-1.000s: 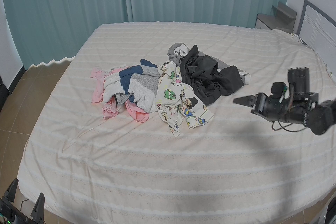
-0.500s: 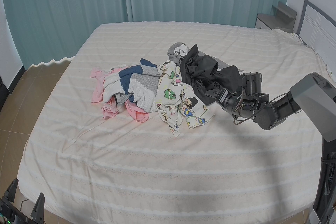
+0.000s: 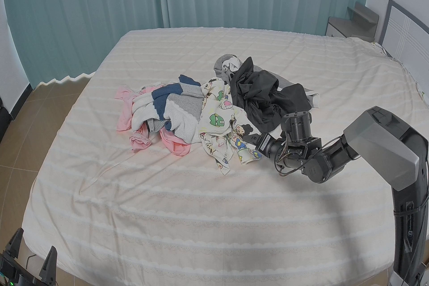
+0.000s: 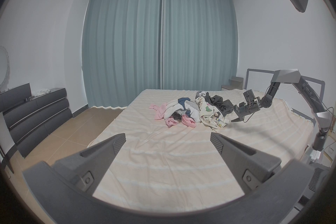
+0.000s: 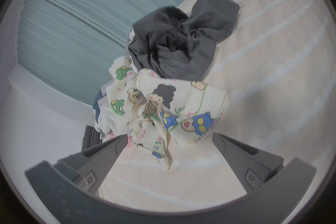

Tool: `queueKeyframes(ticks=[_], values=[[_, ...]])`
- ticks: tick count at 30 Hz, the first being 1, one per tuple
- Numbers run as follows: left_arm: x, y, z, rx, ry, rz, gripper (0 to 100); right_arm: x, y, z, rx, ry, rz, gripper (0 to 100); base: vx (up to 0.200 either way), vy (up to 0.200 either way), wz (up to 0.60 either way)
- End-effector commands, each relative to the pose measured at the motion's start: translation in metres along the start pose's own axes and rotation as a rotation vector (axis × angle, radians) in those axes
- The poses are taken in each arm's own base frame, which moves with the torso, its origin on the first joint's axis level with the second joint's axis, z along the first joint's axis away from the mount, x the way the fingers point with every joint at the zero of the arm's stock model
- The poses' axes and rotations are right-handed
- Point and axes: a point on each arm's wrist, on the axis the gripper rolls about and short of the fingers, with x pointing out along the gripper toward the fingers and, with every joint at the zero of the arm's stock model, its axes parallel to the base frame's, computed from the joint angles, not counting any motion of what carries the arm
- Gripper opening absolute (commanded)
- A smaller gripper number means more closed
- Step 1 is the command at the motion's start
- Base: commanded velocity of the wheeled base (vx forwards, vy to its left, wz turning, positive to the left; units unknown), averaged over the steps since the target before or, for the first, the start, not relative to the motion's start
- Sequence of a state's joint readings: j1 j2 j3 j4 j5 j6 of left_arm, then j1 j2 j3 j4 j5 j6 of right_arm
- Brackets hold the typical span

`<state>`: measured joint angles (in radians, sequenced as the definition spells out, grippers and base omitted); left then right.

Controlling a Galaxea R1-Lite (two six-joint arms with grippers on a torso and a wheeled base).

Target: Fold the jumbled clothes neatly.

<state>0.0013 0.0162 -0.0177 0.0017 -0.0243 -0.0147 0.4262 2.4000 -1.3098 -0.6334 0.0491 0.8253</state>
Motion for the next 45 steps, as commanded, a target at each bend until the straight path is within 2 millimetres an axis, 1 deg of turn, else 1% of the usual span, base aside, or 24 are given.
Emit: queueKeyframes(ticks=[1,9,13,16,21,29,36,45], values=[[0.0,0.0,-0.005,-0.001,0.004,0.0,100,0.015,0.0,-0.015,-0.015,0.021,0.006,100,0.0,0.0,0.0],[0.0,0.0,-0.005,-0.001,0.004,0.0,100,0.033,-0.004,-0.01,-0.075,0.006,0.001,100,0.0,0.0,0.0],[0.0,0.0,-0.005,-0.001,0.004,0.0,100,0.053,-0.007,-0.013,-0.163,-0.041,-0.04,100,0.0,0.0,0.0],[0.0,0.0,-0.005,-0.002,0.004,0.0,100,0.062,-0.005,-0.008,-0.198,-0.106,-0.059,100,0.0,0.0,0.0],[0.0,0.0,-0.005,-0.002,0.004,0.0,100,0.068,-0.004,-0.009,-0.292,-0.126,-0.062,100,0.0,0.0,0.0],[0.0,0.0,-0.005,-0.002,0.004,0.0,100,0.075,-0.012,-0.019,-0.374,-0.106,-0.08,100,0.0,0.0,0.0],[0.0,0.0,-0.005,-0.002,0.003,0.0,100,0.08,-0.007,-0.013,-0.391,-0.157,-0.086,100,0.0,0.0,0.0],[0.0,0.0,-0.005,-0.002,0.004,0.0,100,0.088,-0.017,-0.024,-0.441,-0.14,-0.109,100,0.0,0.0,0.0]])
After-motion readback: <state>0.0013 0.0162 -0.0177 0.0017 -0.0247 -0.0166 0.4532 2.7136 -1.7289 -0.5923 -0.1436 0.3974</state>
